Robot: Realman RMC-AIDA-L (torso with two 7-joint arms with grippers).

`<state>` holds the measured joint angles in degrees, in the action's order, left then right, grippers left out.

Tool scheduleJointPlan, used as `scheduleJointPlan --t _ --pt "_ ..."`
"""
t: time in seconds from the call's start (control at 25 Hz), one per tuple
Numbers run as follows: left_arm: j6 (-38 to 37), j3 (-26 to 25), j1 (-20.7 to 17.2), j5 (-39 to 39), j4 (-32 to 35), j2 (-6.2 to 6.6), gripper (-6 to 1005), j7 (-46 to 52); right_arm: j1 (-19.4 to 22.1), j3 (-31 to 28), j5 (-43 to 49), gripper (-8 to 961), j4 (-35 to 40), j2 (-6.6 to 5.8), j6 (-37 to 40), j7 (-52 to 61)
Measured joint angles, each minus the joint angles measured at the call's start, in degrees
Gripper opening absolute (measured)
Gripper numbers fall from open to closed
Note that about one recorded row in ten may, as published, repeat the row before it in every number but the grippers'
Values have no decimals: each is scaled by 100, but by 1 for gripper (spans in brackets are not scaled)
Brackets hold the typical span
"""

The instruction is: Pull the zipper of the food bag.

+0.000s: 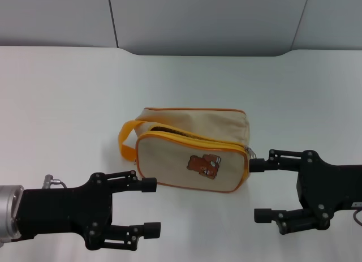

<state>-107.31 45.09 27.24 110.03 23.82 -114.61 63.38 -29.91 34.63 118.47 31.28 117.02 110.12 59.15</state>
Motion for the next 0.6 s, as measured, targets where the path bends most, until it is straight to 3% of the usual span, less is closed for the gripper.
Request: scheduleJointPlan --t 0.6 --pt "0 0 -18 0 0 -11 822 -6 -1 0 0 820 -8 31 8 0"
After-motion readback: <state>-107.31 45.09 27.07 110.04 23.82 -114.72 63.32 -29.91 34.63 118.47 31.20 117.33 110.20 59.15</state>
